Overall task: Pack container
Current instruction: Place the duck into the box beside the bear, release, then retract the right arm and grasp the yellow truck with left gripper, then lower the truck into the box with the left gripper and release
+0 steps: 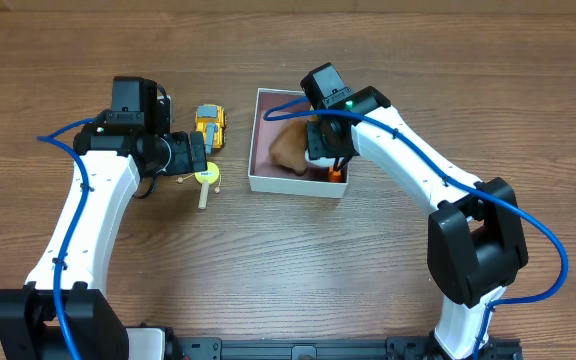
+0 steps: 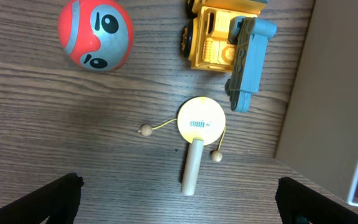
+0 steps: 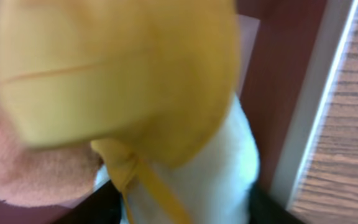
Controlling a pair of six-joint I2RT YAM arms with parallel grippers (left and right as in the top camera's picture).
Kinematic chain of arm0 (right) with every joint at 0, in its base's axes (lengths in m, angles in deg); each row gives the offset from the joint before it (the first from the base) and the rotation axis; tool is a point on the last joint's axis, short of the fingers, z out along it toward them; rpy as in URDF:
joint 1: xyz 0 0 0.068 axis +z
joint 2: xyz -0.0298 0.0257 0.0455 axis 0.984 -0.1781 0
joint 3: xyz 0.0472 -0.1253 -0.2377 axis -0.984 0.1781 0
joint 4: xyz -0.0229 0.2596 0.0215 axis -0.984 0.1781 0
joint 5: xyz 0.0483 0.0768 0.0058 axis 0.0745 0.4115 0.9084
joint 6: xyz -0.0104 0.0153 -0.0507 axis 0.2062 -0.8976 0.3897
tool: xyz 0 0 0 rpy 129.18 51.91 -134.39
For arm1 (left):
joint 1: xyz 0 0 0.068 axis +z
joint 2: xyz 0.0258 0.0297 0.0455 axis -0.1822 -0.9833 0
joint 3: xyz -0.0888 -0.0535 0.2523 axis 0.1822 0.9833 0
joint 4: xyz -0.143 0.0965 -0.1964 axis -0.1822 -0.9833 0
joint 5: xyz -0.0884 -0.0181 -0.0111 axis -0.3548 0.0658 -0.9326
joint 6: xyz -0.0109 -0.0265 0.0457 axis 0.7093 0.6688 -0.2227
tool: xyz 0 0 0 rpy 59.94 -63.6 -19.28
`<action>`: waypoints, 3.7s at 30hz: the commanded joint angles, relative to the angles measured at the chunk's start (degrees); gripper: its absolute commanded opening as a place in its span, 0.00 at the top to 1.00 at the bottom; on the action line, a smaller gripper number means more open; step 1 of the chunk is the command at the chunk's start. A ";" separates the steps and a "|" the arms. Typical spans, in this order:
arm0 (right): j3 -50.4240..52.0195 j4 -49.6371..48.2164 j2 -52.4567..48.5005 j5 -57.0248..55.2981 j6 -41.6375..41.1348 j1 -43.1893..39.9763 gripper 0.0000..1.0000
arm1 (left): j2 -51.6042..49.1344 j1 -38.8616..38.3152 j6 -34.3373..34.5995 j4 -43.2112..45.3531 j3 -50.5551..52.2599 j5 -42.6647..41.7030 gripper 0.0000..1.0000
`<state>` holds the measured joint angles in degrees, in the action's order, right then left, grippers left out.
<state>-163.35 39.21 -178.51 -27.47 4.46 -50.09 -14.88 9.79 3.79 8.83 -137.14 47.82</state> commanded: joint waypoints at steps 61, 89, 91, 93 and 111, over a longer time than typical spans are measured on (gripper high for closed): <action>-6.14 19.82 11.98 16.79 -10.36 -40.00 0.00 | -29.09 -4.04 -8.85 -17.55 -37.92 0.02 0.16; -6.14 19.82 11.98 16.79 -10.36 -40.00 0.00 | -43.12 -7.74 0.24 -11.10 -37.97 7.65 0.39; -6.14 19.82 11.98 16.79 -10.36 -40.00 0.00 | -43.04 -7.74 0.22 -11.10 -38.12 7.65 0.47; -6.14 19.82 11.98 16.79 -10.36 -40.00 0.00 | -42.91 -7.74 0.20 -11.34 -38.36 7.65 0.48; -6.14 19.82 11.98 16.79 -10.36 -40.00 0.00 | -42.47 -14.67 -10.69 -42.77 -77.33 -0.61 0.78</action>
<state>-168.57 59.19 -167.24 -10.97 -5.60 -90.05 -57.76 -0.29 -1.15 -30.82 -207.24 50.88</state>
